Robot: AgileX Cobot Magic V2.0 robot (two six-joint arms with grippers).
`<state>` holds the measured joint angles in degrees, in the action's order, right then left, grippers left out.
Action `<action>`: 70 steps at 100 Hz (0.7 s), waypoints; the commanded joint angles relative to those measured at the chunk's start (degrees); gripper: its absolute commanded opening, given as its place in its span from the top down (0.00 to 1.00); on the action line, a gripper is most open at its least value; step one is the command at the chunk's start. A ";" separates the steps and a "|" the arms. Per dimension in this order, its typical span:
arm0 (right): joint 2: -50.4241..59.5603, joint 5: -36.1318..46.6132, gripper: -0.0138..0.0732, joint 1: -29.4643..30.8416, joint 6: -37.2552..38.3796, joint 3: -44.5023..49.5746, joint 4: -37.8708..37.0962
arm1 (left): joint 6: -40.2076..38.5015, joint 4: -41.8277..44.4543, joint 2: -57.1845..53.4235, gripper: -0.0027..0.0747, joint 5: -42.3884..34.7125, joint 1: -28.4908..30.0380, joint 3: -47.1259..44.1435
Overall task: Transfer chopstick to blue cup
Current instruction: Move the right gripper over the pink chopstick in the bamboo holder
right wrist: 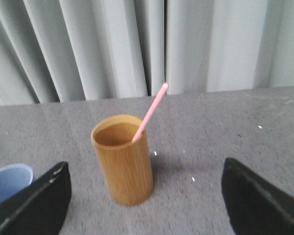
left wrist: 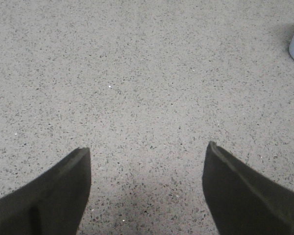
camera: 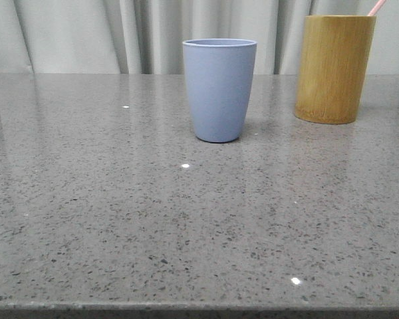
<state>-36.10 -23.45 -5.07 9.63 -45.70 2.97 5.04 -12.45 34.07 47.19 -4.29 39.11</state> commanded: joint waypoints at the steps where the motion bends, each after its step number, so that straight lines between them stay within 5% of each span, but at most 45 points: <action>1: -5.10 11.24 0.13 0.23 -0.25 -1.71 1.16 | 0.02 -1.08 0.06 0.35 -3.51 0.21 1.48; 70: -31.60 38.99 0.13 0.23 0.89 -1.71 8.62 | 0.02 -1.08 0.06 0.35 -3.17 0.21 1.48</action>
<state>-67.47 7.35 -5.07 9.77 -45.70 10.80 5.04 -12.45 34.07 47.46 -4.29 39.11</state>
